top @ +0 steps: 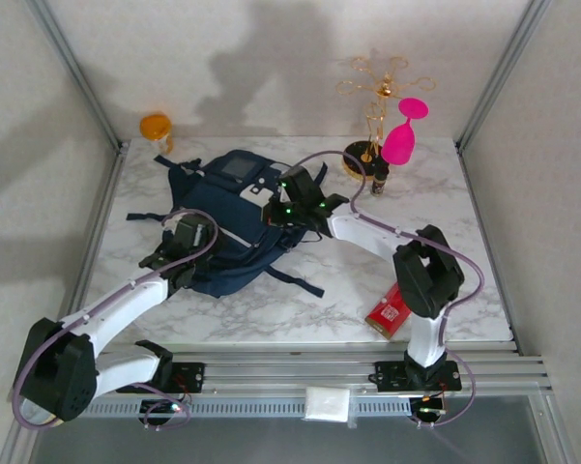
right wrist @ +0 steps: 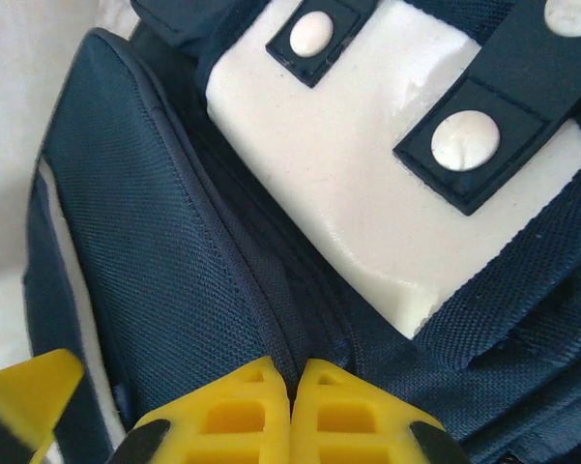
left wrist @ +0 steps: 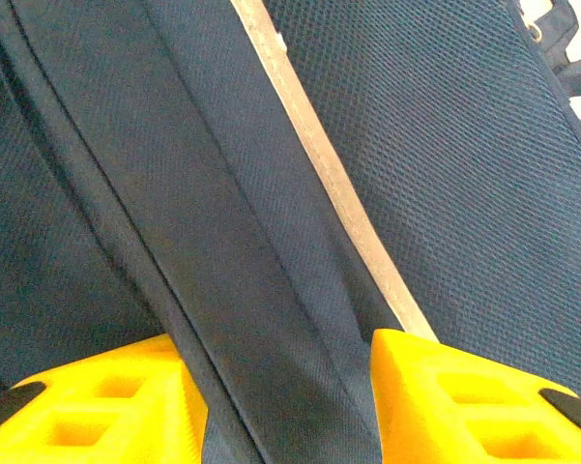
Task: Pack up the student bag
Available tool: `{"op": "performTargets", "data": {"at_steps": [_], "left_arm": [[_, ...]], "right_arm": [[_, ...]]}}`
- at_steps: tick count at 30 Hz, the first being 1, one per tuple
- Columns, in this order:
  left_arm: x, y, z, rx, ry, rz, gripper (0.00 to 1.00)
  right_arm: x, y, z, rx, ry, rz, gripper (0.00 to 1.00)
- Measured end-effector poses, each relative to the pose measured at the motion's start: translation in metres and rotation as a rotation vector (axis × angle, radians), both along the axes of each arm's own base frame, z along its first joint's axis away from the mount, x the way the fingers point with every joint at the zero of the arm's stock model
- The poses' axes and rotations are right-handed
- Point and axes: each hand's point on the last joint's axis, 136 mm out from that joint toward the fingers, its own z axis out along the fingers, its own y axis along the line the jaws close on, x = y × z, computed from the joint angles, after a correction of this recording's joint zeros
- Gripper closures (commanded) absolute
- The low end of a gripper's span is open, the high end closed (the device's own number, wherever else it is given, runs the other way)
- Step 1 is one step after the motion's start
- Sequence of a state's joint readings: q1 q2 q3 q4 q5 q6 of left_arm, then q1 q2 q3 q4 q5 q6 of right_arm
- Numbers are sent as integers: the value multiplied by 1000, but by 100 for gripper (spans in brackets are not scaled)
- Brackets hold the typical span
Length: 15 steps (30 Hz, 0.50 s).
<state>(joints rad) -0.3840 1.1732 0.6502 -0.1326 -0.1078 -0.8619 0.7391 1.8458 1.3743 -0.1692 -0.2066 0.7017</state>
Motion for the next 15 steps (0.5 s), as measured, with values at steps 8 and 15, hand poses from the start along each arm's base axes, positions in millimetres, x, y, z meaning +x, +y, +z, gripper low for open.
{"op": "performTargets", "data": {"at_steps": [8, 15], "left_arm": [[33, -23, 12, 11, -26, -96, 54], [48, -22, 39, 30, -59, -110, 46]], "right_arm": [[-32, -35, 6, 100, 42, -167, 100], [-38, -30, 17, 180, 90, -246, 100]]}}
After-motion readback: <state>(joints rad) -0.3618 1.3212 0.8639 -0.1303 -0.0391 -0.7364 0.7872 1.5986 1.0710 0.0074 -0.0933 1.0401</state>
